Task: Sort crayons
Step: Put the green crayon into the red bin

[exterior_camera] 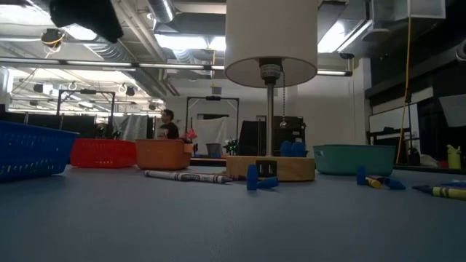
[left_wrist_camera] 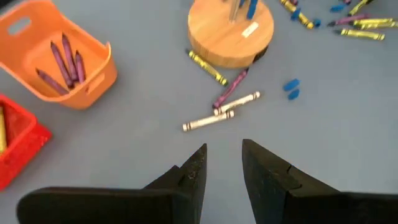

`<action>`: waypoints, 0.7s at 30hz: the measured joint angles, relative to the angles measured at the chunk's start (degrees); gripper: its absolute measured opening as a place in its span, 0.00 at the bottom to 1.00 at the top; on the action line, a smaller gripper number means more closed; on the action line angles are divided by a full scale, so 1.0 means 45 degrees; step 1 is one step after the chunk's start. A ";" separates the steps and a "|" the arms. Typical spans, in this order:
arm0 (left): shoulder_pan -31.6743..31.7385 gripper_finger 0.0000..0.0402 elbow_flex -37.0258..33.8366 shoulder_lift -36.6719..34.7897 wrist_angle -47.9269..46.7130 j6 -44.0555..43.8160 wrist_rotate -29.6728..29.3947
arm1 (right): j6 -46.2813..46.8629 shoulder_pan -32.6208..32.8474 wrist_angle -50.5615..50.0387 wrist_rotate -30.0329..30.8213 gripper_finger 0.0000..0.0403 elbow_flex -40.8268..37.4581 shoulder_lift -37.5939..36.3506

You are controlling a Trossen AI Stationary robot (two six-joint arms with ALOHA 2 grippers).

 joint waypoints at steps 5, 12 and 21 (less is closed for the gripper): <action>-0.0005 0.21 0.0000 0.0004 0.0825 0.1000 -0.0442 | -0.0005 0.0000 0.0003 -0.0013 0.08 0.0000 0.0000; 0.0049 0.21 0.0000 0.0750 0.2952 0.3295 -0.0838 | -0.0530 -0.0010 -0.0059 -0.0008 0.05 0.0572 0.0000; 0.0067 0.21 0.0000 0.2659 0.6890 0.7043 -0.0836 | -0.2181 -0.0010 -0.1605 0.1187 0.04 0.2062 0.0000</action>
